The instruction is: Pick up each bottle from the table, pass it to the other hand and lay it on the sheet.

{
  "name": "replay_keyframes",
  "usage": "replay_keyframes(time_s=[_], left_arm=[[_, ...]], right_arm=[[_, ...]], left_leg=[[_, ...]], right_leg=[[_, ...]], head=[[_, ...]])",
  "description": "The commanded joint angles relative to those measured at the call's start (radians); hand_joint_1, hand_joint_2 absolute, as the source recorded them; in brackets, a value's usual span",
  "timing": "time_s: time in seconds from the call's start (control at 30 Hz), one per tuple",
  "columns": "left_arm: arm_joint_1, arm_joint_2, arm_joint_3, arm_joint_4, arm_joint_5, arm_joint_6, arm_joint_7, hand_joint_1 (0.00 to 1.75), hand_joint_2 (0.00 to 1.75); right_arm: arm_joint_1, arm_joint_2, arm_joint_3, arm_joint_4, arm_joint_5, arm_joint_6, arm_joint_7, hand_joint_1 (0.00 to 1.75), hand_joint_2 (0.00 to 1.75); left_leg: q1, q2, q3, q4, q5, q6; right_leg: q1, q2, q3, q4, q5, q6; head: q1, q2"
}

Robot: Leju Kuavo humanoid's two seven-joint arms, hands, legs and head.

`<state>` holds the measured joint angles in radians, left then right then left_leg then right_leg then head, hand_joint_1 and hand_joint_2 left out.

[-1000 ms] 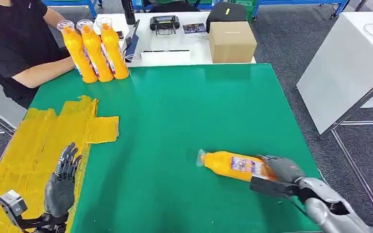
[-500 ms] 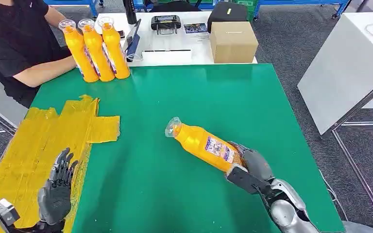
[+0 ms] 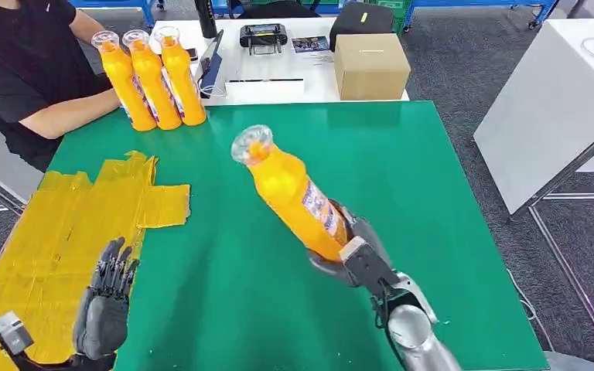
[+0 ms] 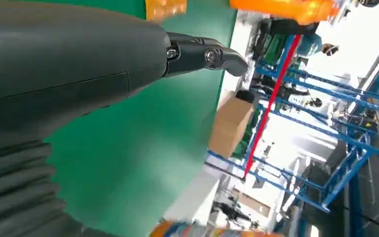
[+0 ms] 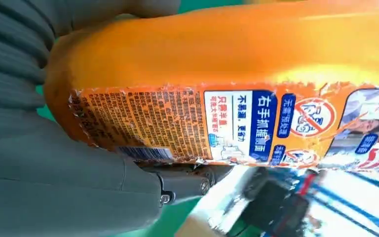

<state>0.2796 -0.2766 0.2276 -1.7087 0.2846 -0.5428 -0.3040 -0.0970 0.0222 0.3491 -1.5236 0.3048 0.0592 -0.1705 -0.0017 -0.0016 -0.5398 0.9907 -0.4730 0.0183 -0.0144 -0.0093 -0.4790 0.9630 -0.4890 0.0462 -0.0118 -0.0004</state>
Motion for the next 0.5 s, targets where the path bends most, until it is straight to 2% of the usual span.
replay_keyframes(time_s=[0.03, 0.17, 0.23, 0.37, 0.47, 0.5], left_arm=[[0.053, 0.018, -0.247, -0.083, 0.062, 0.082, 0.021, 0.00, 1.75], [0.057, 0.038, -0.278, -0.083, 0.081, 0.099, 0.017, 0.00, 1.75], [0.053, 0.046, -0.288, -0.074, 0.097, 0.096, 0.012, 0.00, 1.75], [0.032, 0.055, -0.311, -0.058, 0.115, 0.097, 0.017, 0.00, 1.75], [0.022, 0.057, -0.318, -0.051, 0.121, 0.104, 0.021, 0.00, 1.75], [0.022, 0.057, -0.318, -0.051, 0.121, 0.104, 0.021, 0.00, 1.75]], right_arm=[[-0.176, 0.226, 0.311, 0.295, 0.003, -0.045, 0.023, 1.75, 1.75], [-0.193, 0.246, 0.386, 0.346, 0.005, -0.043, 0.025, 1.75, 1.75], [-0.213, 0.251, 0.412, 0.391, 0.002, -0.039, 0.031, 1.75, 1.75], [-0.250, 0.263, 0.443, 0.488, 0.000, -0.030, 0.041, 1.75, 1.75], [-0.261, 0.278, 0.449, 0.535, -0.003, -0.032, 0.035, 1.75, 1.75], [-0.261, 0.278, 0.449, 0.535, -0.003, -0.032, 0.035, 1.75, 1.75]], left_leg=[[0.002, 0.009, 0.001, 0.000, -0.001, -0.002], [0.001, 0.003, 0.001, 0.000, 0.000, -0.001], [0.003, 0.005, 0.002, 0.000, -0.001, -0.002], [0.001, 0.001, 0.000, -0.001, 0.000, -0.001], [0.005, 0.004, 0.000, 0.000, 0.001, -0.002], [0.001, 0.001, 0.000, -0.001, 0.001, -0.001]], right_leg=[[0.002, 0.009, -0.002, 0.000, 0.002, -0.002], [0.001, 0.004, -0.001, 0.000, 0.001, -0.001], [0.003, 0.005, 0.000, -0.002, 0.001, -0.002], [0.000, 0.002, 0.000, -0.001, 0.001, -0.001], [0.005, 0.005, 0.000, -0.003, 0.004, -0.004], [0.001, 0.002, -0.001, -0.001, 0.001, -0.001]], head=[[0.000, 0.000], [0.000, 0.000], [0.000, 0.000], [0.000, 0.000], [0.000, 0.000], [0.000, 0.000]])
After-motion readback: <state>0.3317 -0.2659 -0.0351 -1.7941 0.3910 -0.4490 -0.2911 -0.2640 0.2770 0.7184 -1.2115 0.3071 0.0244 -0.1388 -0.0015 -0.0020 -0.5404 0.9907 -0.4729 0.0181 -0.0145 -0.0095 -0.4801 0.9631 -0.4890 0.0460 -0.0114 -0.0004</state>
